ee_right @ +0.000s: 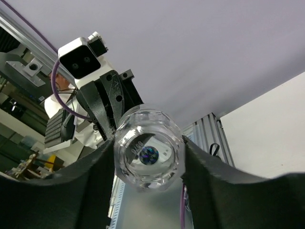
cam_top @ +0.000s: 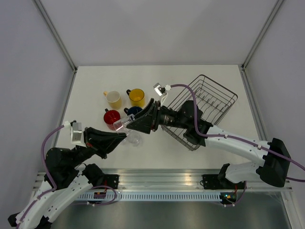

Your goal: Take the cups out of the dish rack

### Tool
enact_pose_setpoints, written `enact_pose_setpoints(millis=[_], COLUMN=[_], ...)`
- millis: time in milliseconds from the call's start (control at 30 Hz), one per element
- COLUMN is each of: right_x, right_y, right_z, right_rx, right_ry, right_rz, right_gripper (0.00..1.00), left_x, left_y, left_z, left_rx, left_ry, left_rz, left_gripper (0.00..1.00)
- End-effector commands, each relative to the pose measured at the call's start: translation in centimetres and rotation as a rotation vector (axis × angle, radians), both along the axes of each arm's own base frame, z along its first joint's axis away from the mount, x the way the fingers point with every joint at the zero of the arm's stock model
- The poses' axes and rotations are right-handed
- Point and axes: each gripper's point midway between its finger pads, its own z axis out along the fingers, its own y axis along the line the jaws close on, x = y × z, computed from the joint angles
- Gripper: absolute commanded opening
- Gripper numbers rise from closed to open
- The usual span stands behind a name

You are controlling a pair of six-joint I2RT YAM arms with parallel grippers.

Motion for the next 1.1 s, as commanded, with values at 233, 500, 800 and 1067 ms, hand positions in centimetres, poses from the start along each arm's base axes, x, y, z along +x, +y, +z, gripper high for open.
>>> enact_pose_setpoints(millis=[233, 500, 800, 1067], right_x=[5.5, 9.0, 9.2, 8.3], right_y=[-4.6, -13.2, -22.4, -25.5], right_z=[-3.8, -4.7, -4.5, -6.0], right_rx=[-0.237, -0.409, -0.573, -0.655], right_ry=[-0.049, -0.077, -0.090, -0.083], right_rz=[-0.465, -0.862, -1.139, -1.187], right_gripper=[0.95, 0.96, 0.98, 0.98], left_x=[2.9, 7.0, 8.8, 8.8], left_y=[-1.2, -1.5, -3.5, -5.8], left_z=[-2.6, -7.0, -14.4, -19.2], left_rx=[0.168, 0.421, 0.780, 0.962], left_ry=[0.085, 0.290, 0.586, 0.649], left_rz=[0.069, 0.207, 0.168, 0.085], left_gripper=[0.02, 0.02, 0.02, 0.02])
